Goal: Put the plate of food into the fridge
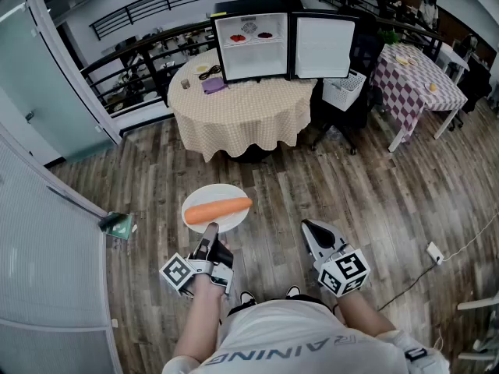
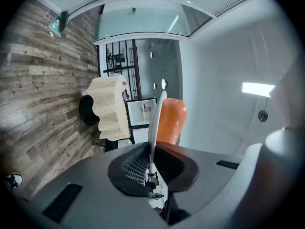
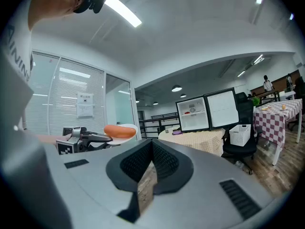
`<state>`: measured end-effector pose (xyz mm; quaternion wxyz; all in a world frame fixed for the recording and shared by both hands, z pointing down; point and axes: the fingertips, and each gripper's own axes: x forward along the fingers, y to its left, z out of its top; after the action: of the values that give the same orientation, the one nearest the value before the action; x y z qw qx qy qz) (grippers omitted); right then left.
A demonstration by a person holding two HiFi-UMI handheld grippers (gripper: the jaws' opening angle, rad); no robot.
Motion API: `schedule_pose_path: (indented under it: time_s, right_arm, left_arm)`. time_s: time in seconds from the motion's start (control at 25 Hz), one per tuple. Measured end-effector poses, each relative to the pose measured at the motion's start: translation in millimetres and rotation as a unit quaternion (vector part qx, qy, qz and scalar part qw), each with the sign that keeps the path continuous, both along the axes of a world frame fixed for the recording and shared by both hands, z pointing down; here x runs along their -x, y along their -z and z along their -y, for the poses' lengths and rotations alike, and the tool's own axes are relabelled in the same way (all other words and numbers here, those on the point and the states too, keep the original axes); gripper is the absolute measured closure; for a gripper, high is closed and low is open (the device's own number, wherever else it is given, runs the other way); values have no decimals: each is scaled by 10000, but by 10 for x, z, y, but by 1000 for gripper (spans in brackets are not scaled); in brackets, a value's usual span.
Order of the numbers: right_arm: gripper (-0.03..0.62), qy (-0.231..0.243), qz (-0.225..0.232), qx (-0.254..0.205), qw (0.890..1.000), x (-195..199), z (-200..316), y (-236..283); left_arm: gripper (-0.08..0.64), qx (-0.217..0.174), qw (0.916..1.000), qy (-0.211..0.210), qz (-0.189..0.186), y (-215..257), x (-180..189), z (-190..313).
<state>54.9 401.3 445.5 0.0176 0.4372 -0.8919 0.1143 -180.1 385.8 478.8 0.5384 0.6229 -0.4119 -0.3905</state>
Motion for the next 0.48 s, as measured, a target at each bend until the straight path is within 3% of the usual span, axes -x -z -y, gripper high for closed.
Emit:
schedule_pose_path:
  time_s: [0.48]
  right_arm:
    - [572,-68,81,31,9999,51,-61,-3]
  left_arm:
    - [529,49,9999,-94,-1,-16,16,-22]
